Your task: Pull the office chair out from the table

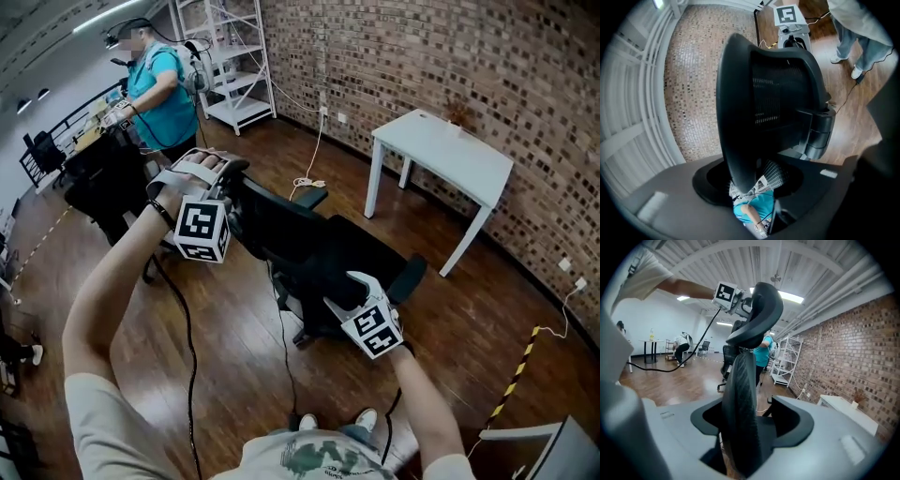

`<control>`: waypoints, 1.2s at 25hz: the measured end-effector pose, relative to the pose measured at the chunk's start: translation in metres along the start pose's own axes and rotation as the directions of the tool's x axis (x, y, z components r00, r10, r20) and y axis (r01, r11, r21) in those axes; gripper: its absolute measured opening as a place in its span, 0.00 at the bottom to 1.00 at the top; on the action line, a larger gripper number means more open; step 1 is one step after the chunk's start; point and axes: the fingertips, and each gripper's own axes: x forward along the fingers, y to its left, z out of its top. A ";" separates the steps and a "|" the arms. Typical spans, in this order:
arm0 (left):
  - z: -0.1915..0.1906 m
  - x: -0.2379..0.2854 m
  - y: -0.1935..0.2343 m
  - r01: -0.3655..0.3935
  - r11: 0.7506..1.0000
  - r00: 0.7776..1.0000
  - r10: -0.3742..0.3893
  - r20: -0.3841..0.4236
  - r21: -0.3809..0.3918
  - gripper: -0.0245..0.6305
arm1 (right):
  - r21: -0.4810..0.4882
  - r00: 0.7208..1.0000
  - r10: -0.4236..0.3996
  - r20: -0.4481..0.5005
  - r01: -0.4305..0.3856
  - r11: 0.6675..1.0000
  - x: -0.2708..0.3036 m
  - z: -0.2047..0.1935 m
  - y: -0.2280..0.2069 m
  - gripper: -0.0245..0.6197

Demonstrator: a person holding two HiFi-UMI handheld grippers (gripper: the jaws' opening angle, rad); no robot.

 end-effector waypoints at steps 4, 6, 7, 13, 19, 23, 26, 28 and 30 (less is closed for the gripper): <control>-0.006 -0.011 0.004 -0.064 0.997 0.997 0.065 0.030 -0.034 0.31 | -0.015 0.995 -0.096 -0.023 0.096 0.995 -0.009 0.002 -0.003 0.45; -0.012 -0.018 0.006 -0.097 0.993 0.994 0.100 0.036 -0.063 0.31 | -0.007 0.990 -0.141 -0.022 0.141 0.990 -0.014 0.003 -0.004 0.46; -0.015 -0.022 0.008 -0.121 0.990 0.992 0.124 0.037 -0.079 0.31 | -0.003 0.987 -0.161 -0.018 0.161 0.987 -0.017 0.005 -0.004 0.46; -0.004 -0.055 0.025 -0.236 0.942 0.961 0.263 0.088 -0.239 0.31 | 0.117 0.958 -0.278 0.076 0.268 0.956 -0.059 0.034 -0.016 0.47; 0.028 -0.085 0.012 -0.253 0.911 0.945 0.305 0.119 -0.326 0.31 | 0.177 0.929 -0.357 0.100 0.336 0.925 -0.105 0.035 -0.019 0.47; 0.051 -0.101 0.015 -0.237 0.885 0.939 0.314 0.139 -0.401 0.30 | 0.232 0.919 -0.377 0.111 0.345 0.909 -0.134 0.037 -0.017 0.45; 0.074 -0.115 0.010 -0.236 0.868 0.933 0.329 0.149 -0.438 0.30 | 0.240 0.913 -0.390 0.121 0.354 0.904 -0.155 0.032 -0.006 0.40; 0.099 -0.123 0.009 -0.227 0.859 0.927 0.335 0.168 -0.459 0.30 | 0.247 0.907 -0.401 0.126 0.363 0.898 -0.176 0.026 -0.001 0.35; 0.130 -0.132 0.009 -0.205 0.852 0.922 0.334 0.197 -0.482 0.30 | 0.257 0.899 -0.415 0.139 0.372 0.892 -0.199 0.022 0.000 0.30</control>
